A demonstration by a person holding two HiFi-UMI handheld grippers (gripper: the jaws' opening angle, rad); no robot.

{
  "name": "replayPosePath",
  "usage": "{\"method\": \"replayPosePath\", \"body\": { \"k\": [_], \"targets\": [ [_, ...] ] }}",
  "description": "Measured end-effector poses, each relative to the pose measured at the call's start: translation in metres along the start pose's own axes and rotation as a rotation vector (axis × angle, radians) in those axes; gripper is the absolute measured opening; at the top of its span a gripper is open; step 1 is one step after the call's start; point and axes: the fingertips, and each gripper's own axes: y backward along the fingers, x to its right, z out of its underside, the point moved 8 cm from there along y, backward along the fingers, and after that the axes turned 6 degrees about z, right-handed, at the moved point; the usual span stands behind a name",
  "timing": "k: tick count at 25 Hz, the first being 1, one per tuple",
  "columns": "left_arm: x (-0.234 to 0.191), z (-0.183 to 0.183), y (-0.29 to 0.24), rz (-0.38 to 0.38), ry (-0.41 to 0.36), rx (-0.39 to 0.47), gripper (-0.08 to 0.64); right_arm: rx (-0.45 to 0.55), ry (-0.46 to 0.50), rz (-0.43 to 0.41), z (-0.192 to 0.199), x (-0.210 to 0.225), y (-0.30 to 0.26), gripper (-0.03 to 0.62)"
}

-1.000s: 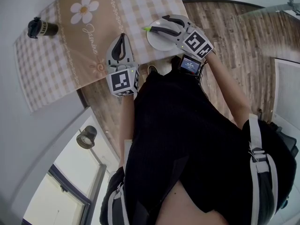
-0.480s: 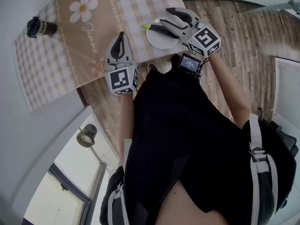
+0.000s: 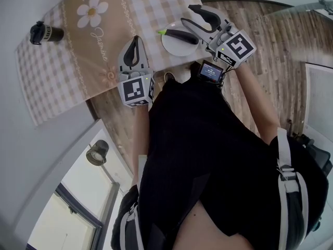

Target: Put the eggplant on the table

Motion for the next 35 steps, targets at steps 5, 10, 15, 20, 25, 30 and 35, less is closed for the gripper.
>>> {"method": "replayPosePath", "body": {
  "k": [5,10,15,20,25,30,35],
  "targets": [
    [0.003,-0.006,0.000,0.007,-0.002,0.011,0.002,0.068,0.038,0.025,-0.014,-0.002,0.008,0.187],
    [0.007,-0.011,0.000,0.023,-0.008,0.033,0.002,0.105,0.029,0.053,-0.015,-0.004,0.015,0.187],
    [0.009,-0.019,0.002,0.026,-0.018,0.040,0.002,0.098,0.027,0.061,-0.011,-0.005,0.021,0.187],
    [0.011,-0.017,0.005,0.025,-0.015,0.046,0.002,0.120,-0.050,0.093,-0.003,-0.003,0.027,0.160],
    [0.014,-0.017,0.009,0.020,-0.022,0.059,0.002,0.113,-0.064,0.088,0.003,-0.007,0.031,0.160],
    [0.018,-0.012,0.011,0.029,-0.021,0.057,0.002,0.115,-0.089,0.086,0.008,-0.012,0.036,0.160],
    [0.021,-0.011,0.012,0.039,-0.019,0.059,0.002,0.113,-0.103,0.091,0.011,-0.015,0.038,0.150]
  ]
}}
